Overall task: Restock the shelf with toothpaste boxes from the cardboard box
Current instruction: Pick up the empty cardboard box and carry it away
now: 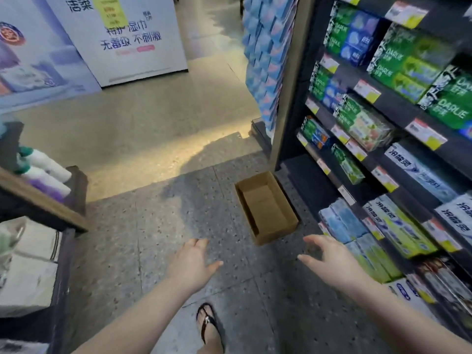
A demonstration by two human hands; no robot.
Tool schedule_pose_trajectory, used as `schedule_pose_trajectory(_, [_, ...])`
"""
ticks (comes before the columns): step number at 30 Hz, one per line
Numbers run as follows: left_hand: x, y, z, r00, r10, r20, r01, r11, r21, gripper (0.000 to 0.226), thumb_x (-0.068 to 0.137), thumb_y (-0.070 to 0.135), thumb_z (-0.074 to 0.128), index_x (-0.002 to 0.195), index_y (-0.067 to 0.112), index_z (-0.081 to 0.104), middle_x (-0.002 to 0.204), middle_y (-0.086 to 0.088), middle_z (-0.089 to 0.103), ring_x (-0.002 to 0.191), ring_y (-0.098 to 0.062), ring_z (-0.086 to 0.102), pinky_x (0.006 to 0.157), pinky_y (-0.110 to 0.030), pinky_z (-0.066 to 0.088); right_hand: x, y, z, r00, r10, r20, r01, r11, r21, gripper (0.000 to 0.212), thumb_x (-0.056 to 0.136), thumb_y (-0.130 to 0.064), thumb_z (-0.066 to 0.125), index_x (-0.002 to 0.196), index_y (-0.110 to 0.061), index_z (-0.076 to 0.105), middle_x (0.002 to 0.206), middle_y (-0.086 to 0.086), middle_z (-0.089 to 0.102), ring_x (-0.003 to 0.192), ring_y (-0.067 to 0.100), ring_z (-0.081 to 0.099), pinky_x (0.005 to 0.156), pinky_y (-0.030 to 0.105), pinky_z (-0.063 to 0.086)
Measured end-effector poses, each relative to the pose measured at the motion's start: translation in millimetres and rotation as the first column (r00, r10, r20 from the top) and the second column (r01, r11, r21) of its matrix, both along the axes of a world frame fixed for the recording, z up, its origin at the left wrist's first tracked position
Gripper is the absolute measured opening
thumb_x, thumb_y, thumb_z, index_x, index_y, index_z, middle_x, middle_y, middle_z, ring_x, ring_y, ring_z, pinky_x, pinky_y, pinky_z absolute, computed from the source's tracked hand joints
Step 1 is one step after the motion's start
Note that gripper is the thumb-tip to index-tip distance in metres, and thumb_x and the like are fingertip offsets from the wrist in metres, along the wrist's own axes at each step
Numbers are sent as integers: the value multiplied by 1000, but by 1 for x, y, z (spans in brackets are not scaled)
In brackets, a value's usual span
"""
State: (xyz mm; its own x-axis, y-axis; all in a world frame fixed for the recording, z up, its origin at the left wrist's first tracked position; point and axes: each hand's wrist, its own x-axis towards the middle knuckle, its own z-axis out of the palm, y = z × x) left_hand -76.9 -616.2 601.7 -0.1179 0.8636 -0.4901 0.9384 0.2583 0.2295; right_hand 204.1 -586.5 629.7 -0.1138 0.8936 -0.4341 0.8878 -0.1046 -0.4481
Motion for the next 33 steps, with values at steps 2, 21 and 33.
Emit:
schedule_pose_trajectory(2, [-25, 40, -3, 998, -67, -20, 67, 998, -9, 69, 82, 53, 51, 137, 16, 34, 140, -10, 41, 128, -29, 40, 105, -38, 36, -24, 28, -5, 999, -55, 2, 55, 999, -1, 49, 82, -45, 56, 127, -28, 48, 132, -3, 51, 120, 18, 48, 99, 37, 42])
schedule_pose_trajectory(21, [-27, 359, -81, 819, -559, -129, 527, 823, -213, 71, 82, 60, 45, 138, 19, 30, 141, -6, 38, 127, -26, 41, 102, -37, 40, -54, 223, -102, 845, -534, 33, 513, 791, -334, 53, 89, -34, 53, 137, -19, 37, 141, 8, 43, 125, 22, 46, 96, 26, 38])
schedule_pose_trajectory(33, [35, 504, -218, 776, -629, -31, 603, 756, -256, 71, 84, 51, 50, 142, 22, 22, 146, -7, 31, 129, -30, 39, 101, -45, 40, -31, 320, -235, 737, -676, 24, 650, 698, -299, 49, 84, -35, 59, 128, -17, 47, 133, 5, 51, 120, 22, 49, 96, 35, 44])
